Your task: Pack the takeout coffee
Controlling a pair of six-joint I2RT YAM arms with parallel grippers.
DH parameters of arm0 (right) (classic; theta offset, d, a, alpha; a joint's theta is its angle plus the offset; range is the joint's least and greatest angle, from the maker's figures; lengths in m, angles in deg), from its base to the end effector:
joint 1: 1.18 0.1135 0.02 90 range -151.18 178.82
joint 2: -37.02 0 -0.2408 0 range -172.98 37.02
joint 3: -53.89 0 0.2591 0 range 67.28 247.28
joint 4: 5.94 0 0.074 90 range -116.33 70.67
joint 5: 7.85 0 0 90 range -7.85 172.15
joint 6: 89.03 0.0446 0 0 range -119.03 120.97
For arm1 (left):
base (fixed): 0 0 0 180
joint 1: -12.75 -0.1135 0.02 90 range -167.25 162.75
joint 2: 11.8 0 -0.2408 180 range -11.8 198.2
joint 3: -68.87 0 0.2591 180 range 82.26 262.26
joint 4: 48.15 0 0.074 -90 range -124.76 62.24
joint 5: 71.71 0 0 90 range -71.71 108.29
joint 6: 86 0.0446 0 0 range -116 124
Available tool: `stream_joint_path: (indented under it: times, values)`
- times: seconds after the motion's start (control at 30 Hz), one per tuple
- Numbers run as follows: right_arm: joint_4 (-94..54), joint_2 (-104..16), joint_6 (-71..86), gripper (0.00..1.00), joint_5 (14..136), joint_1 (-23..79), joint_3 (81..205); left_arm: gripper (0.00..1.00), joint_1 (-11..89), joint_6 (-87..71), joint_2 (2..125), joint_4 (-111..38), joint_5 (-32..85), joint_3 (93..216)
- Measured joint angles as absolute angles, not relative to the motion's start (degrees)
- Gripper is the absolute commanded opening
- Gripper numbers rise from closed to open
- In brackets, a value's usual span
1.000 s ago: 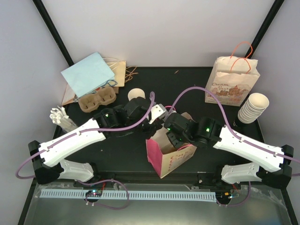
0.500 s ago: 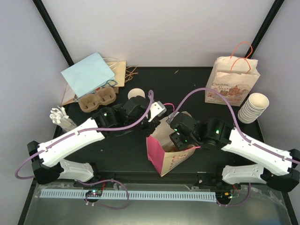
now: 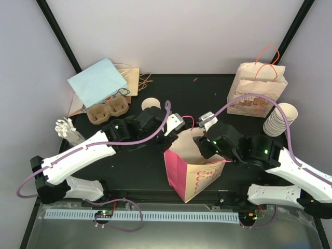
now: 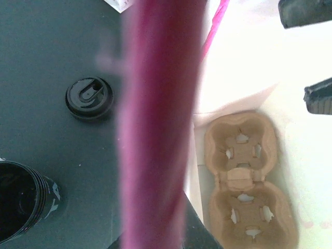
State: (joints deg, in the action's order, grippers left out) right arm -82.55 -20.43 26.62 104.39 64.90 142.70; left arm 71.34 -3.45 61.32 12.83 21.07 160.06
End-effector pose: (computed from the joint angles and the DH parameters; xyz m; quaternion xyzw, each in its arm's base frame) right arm 0.0936 0.1694 0.3694 -0.2446 0.8768 0.1439 0.3881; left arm 0.1458 -0.2429 0.3436 0.4043 0.8225 -0.2363 0.3227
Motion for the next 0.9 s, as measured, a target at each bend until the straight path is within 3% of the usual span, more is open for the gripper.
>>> stream_joint_path:
  times: [0.6,0.8,0.9]
  values:
    - [-51.25,-4.10,23.37,0.56,118.49,64.90,126.26,0.02,71.34,-3.45,59.11,12.31,24.09,158.92]
    - [-46.31,-5.80,19.37,0.57,126.07,64.90,128.34,0.01,71.34,-3.25,59.03,12.33,24.86,158.81]
    - [-45.90,-8.69,17.31,0.63,131.10,64.90,130.37,0.01,71.34,-2.92,58.98,12.29,25.31,158.81]
